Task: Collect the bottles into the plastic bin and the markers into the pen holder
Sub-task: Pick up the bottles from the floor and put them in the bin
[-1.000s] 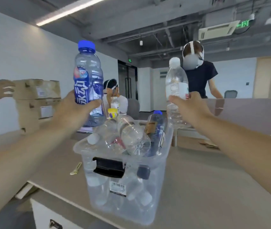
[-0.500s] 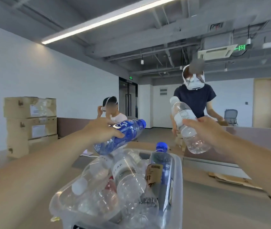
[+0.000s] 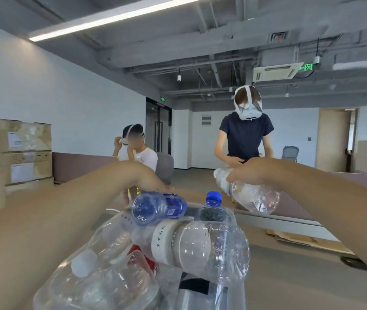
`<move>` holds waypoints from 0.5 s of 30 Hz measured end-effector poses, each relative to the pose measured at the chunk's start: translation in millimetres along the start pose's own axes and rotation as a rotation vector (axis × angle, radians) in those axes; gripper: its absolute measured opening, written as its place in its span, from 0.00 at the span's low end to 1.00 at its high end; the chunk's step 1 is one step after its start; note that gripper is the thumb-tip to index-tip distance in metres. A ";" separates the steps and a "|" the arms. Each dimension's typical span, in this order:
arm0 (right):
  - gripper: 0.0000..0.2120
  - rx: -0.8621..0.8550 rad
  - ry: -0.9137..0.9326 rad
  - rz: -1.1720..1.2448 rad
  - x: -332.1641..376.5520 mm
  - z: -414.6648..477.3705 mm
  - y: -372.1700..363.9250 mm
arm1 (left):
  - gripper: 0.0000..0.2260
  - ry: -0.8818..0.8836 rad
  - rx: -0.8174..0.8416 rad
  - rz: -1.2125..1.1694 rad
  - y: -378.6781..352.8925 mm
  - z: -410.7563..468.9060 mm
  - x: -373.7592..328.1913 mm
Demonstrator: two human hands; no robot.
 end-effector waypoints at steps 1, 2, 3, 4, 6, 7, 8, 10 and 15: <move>0.21 0.009 -0.012 0.022 -1.3 0.6 -4.9 | 0.24 -0.017 -0.009 -0.019 0.0 2.4 0.4; 0.22 0.017 -0.025 0.066 -3.0 0.8 -10.1 | 0.24 -0.041 -0.019 -0.050 -0.2 4.2 0.4; 0.21 0.039 -0.038 0.107 -5.1 2.8 -15.2 | 0.25 -0.064 -0.040 -0.081 -0.4 4.2 0.6; 0.18 0.062 -0.051 0.189 -7.6 3.3 -19.8 | 0.27 -0.081 -0.070 -0.104 0.2 5.2 1.5; 0.10 0.068 -0.063 0.393 -9.9 4.1 -24.4 | 0.30 -0.109 -0.148 -0.131 2.6 5.0 3.9; 0.10 0.047 -0.057 0.478 -8.9 4.6 -23.2 | 0.30 -0.121 -0.200 -0.145 5.2 4.0 6.3; 0.13 0.022 -0.044 0.527 -6.8 4.8 -19.9 | 0.30 -0.130 -0.242 -0.160 8.2 2.8 8.8; 0.21 0.019 -0.007 0.532 5.1 -0.7 -13.4 | 0.30 -0.132 -0.325 -0.161 16.1 -3.6 14.9; 0.28 0.135 0.104 0.284 55.0 -26.9 -11.1 | 0.24 -0.144 -0.464 -0.178 32.1 -21.4 34.8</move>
Point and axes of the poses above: each hand's wrist, its own z-axis towards the middle knuckle, its own y-axis out of the back of the hand, x = y × z, the point moved 6 cm from there along z, towards the middle knuckle, and after that the axes turned 8 degrees about x, right-handed, at the moved point
